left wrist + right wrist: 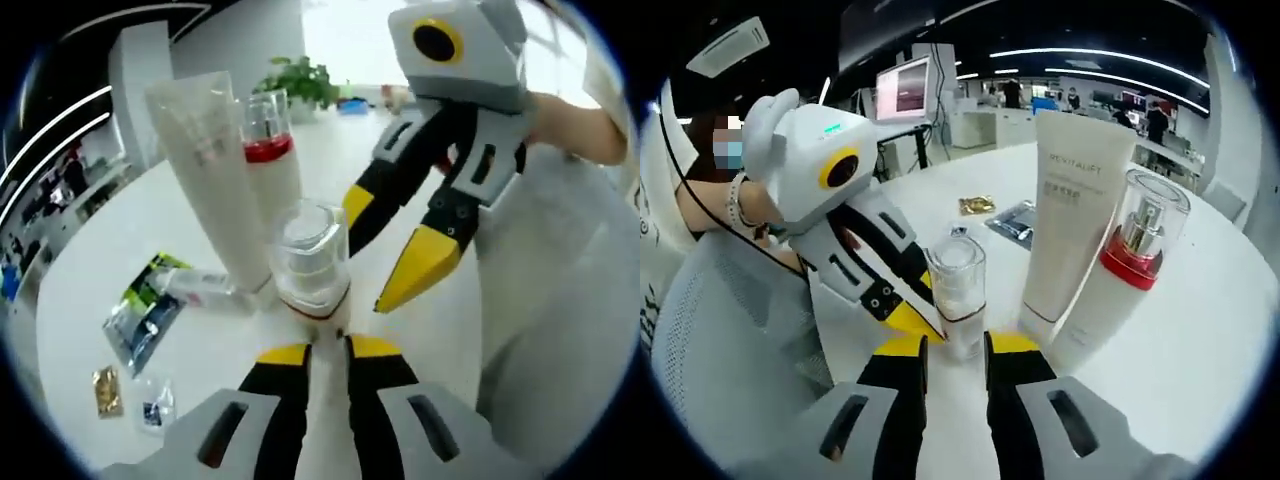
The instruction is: Arrange the skincare products in the storage area until every visible bottle or jar stands upright without overlapping.
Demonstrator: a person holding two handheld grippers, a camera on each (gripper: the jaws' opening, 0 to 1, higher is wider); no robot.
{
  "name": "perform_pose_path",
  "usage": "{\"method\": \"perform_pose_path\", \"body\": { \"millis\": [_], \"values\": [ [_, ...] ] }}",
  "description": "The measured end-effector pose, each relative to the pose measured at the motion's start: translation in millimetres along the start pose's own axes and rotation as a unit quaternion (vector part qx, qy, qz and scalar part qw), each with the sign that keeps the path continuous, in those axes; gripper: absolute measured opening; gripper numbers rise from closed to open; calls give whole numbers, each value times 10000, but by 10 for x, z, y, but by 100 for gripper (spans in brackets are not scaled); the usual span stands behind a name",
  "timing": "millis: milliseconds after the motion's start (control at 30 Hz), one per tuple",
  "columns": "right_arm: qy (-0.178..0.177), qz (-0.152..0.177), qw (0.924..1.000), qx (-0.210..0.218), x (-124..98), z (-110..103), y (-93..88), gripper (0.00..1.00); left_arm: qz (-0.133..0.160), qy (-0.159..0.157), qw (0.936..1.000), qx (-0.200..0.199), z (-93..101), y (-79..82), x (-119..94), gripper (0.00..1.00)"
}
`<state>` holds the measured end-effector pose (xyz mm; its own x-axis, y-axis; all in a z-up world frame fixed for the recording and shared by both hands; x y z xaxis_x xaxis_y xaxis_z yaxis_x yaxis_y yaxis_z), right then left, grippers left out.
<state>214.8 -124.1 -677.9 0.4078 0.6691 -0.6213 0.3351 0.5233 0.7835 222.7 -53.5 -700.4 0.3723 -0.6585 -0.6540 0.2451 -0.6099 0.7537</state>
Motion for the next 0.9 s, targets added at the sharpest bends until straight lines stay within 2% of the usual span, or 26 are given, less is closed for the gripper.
{"method": "perform_pose_path", "body": {
  "millis": [67, 400, 900],
  "values": [
    [-17, -128, 9998, -124, 32, 12, -27, 20, -35, -4, 10000, 41, 0, 10, 3, 11],
    [-10, -191, 9997, -117, 73, 26, -77, 17, -73, 6, 9999, 103, -20, 61, 58, 9],
    [-302, -229, 9993, 21, -1, 255, -136, 16, -154, -134, 9995, 228, -19, 186, 259, 9]
  ]
}}
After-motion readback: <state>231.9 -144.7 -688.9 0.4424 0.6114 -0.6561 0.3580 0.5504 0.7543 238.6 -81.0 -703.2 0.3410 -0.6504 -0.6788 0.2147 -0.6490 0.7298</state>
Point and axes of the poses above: the point that each gripper's makers call its tool centre point, and the gripper's own axes: x roughly forward along the fingers, z roughly to its right, y roughly out of its top, the point moved 4 cm from there along -x, roughly backward along the fingers, and after that the axes turned 1 degree about -x, right-handed, at the moved point
